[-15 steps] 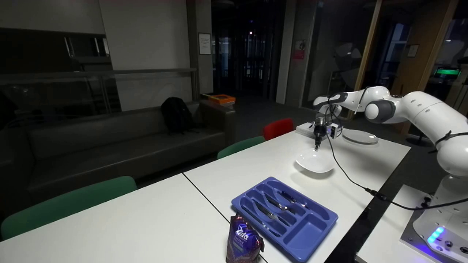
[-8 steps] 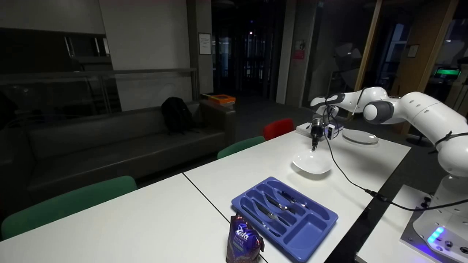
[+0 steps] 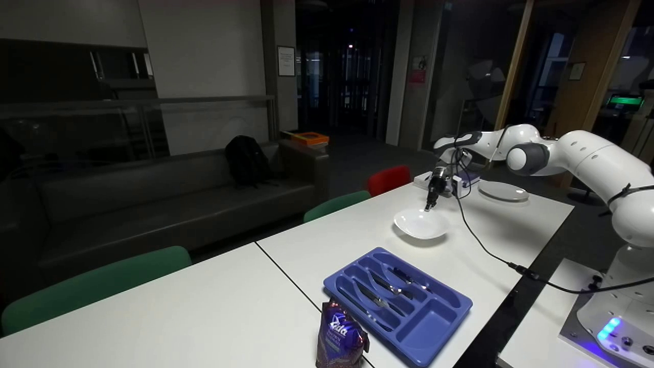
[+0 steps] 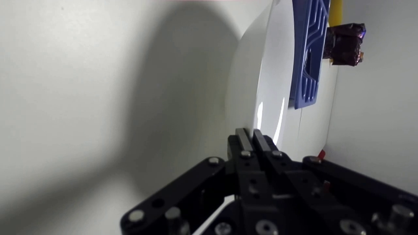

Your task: Move the plate on the left to the left.

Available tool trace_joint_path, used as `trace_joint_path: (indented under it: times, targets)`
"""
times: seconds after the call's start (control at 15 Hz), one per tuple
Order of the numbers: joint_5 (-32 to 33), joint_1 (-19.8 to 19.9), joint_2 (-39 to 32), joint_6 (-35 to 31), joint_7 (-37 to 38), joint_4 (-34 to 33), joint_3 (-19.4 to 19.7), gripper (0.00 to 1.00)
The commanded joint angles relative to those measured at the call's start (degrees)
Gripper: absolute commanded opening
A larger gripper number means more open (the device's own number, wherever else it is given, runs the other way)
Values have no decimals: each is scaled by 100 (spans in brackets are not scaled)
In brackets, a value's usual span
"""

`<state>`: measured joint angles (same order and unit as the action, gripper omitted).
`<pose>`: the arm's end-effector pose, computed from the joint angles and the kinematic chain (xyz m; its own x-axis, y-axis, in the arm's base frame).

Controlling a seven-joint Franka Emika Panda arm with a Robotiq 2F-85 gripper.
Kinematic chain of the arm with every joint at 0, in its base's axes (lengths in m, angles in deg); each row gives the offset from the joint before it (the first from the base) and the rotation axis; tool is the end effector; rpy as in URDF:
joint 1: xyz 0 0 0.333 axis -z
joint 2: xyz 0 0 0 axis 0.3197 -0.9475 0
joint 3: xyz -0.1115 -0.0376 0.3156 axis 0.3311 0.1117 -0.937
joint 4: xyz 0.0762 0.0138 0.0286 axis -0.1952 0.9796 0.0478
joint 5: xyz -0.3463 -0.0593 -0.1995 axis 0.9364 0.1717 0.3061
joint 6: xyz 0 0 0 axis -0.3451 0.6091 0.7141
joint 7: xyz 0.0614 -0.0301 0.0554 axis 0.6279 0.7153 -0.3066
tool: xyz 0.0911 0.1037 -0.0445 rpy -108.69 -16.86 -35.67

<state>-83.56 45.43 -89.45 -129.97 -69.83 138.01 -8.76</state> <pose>0.6860 -0.2282 0.1178 0.9665 0.2542 -0.0363 0.1142 -0.5520 -0.8260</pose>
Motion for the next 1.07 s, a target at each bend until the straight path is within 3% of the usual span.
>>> trace_joint_path:
  times: [0.0,0.33,0.93,1.0]
  targets:
    - [-261,20,12,-201,178,61,-97,1]
    - [-266,-118,-37,-589,129,194,-69,1]
    - [-290,-234,-24,-629,108,222,-44,1]
    - [-286,-238,-18,-633,104,229,-40,30]
